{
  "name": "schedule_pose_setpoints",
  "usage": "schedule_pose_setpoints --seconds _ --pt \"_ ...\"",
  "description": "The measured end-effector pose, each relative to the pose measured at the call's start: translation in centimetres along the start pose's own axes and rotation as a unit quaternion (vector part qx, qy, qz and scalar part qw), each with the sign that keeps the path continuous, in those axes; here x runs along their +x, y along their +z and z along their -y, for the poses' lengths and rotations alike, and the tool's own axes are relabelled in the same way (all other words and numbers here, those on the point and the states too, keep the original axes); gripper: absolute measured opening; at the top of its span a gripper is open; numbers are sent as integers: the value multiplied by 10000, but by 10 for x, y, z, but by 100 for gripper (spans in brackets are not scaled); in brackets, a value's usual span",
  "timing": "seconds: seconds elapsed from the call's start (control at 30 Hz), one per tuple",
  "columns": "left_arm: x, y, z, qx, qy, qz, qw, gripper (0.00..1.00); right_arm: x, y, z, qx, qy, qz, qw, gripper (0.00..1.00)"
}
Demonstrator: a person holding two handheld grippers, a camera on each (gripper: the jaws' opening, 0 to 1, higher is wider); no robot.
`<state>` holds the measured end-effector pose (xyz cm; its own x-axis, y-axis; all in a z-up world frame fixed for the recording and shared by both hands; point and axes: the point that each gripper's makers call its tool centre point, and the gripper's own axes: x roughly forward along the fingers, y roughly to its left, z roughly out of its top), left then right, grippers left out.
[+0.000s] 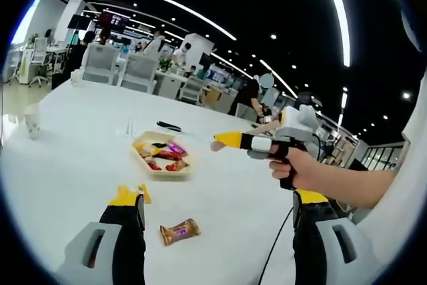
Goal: Place the target food into the container with the food tongs after gripping and lifting it, then release it inside without dropping or visibly crushing the food.
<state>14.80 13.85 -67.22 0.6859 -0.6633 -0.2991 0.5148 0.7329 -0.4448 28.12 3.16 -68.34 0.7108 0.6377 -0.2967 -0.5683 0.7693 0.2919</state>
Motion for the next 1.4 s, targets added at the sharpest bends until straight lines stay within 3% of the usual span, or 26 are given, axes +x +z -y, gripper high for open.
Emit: schedule_pose_setpoints --seconds 0.23,0.27,0.4,0.67,0.7,0.77,0.87,0.93,1.1,1.33,1.37,1.4 --pt "2 -7 2 51 142 -62 9999 92 -3 -7 -1 -53 78 -66 9999 30" --pt "3 -12 -2 282 288 -270 9988 93 -3 -8 -1 -48 97 -71 9999 30" --pt "7 -1 6 218 236 -8 9995 92 -1 -12 -6 -109 184 -96 9997 30" --pt "6 -3 -5 237 137 24 9996 93 -10 -10 -11 -457 208 -101 9987 30" --pt "5 5 -7 172 100 166 9997 93 -11 -14 -11 -763 265 -270 9964 29" --pt "6 17 -10 228 56 387 9990 93 -13 -17 -9 -887 178 -378 9952 30" --pt "4 20 -17 221 70 280 9993 94 -18 -20 -12 -587 141 -414 9973 30" --pt "-1 24 -20 380 28 397 9985 94 -19 -24 -16 -627 152 -434 9970 30" --pt "-9 11 -37 207 -36 253 9995 95 -19 -46 -25 -718 34 -744 9946 30" --pt "-10 -3 -53 283 -344 160 9989 94 -22 -59 -42 -752 8 -953 9926 29" --pt "-7 -8 -55 290 -434 93 9986 94 -24 -62 -49 -757 64 -970 9924 29" --pt "-6 -17 -55 279 -522 -175 9981 94 -26 -67 -54 -794 125 -1001 9917 29"
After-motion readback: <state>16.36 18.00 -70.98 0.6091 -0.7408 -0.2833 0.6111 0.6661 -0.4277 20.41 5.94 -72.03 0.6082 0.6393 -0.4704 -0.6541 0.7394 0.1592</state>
